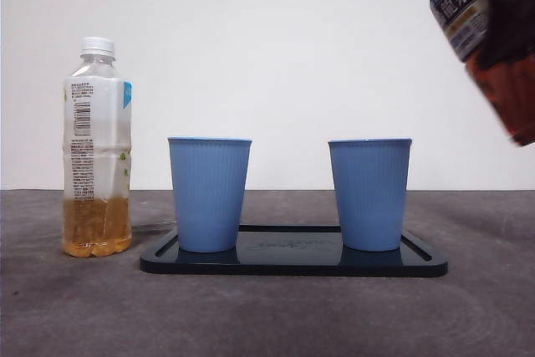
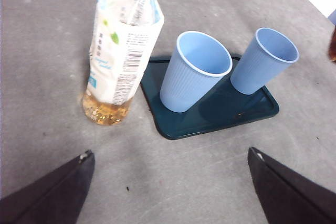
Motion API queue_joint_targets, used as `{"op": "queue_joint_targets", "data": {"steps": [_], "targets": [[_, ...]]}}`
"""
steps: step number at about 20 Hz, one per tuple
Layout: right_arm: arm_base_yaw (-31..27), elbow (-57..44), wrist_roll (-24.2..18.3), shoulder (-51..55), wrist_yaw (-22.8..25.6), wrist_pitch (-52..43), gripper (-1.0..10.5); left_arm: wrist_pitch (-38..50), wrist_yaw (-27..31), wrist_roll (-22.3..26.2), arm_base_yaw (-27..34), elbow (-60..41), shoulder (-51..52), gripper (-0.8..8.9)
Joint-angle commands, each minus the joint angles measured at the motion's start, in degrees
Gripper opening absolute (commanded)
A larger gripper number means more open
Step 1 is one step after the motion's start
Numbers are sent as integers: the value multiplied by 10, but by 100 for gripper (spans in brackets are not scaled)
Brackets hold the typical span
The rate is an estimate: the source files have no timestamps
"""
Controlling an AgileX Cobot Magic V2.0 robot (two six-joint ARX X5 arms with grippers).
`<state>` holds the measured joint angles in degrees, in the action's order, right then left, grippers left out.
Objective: Pour the drink into the cup
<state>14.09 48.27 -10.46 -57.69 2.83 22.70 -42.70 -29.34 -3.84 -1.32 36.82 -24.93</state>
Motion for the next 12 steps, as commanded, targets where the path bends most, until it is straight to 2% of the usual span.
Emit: {"op": "queue_joint_targets", "data": {"steps": [1,8,12], "targets": [[9,54,-97,1,58,27,132,7,-2,13,-7,10,0,469],[65,87,-245,-29,229,92,131,6,-2,13,-36,10,0,469],[111,87,-311,-68,312,93,131,4,-2,13,-52,10,0,469]]}}
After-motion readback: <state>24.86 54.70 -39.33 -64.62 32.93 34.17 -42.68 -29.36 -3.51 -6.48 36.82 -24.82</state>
